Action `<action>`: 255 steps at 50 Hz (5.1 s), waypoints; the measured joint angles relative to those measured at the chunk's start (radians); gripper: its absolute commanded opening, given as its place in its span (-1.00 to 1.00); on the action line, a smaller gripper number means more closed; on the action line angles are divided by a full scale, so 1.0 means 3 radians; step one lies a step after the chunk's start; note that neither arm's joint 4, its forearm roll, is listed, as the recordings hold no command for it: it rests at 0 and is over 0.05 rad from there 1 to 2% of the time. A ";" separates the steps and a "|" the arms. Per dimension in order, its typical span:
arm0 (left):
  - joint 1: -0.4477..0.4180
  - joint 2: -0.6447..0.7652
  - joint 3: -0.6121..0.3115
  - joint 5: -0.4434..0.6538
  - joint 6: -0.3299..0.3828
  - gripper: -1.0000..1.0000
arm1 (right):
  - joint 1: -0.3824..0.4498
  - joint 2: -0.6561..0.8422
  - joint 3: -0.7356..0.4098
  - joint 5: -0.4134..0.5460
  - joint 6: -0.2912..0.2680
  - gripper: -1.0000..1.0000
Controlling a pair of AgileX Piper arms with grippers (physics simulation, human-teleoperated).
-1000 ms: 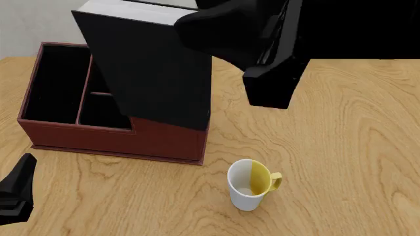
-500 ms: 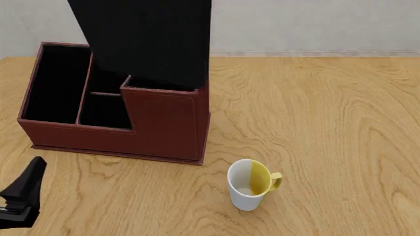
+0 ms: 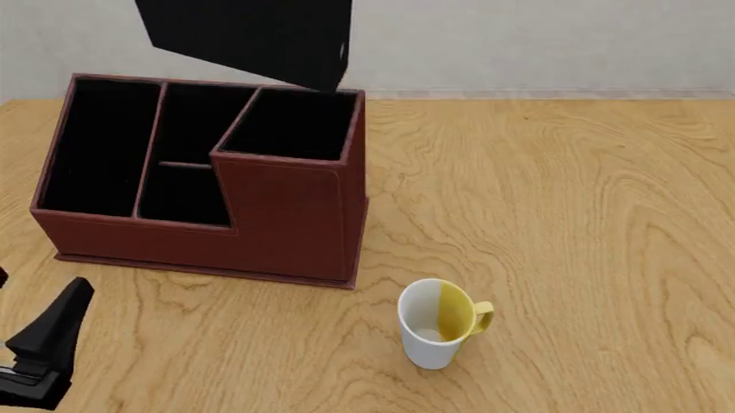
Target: Pick up the book and place it in the right compartment of the caddy.
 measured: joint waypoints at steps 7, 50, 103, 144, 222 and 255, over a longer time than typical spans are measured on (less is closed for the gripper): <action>-0.0074 0.0000 -0.0083 0.0091 0.0050 1.00 | -0.0011 0.0072 -0.0009 -0.0075 0.0054 -1.00; -0.0160 0.0000 -0.0166 0.0167 0.0158 1.00 | -0.0571 0.0687 -0.0113 -0.0388 0.0193 -1.00; -0.0048 0.0000 -0.0086 0.0125 0.0191 1.00 | -0.1079 0.1437 -0.0259 -0.0804 0.0224 -1.00; 0.0042 0.0000 -0.0007 0.0069 0.0196 1.00 | -0.1207 0.1728 -0.0289 -0.0964 0.0256 -1.00; 0.0080 0.0000 0.0020 0.0055 0.0229 1.00 | -0.1188 0.1780 0.0393 -0.1613 0.0550 -1.00; 0.0089 0.0000 -0.0025 0.0094 0.0219 1.00 | -0.1185 0.1856 0.0629 -0.1839 0.0643 -1.00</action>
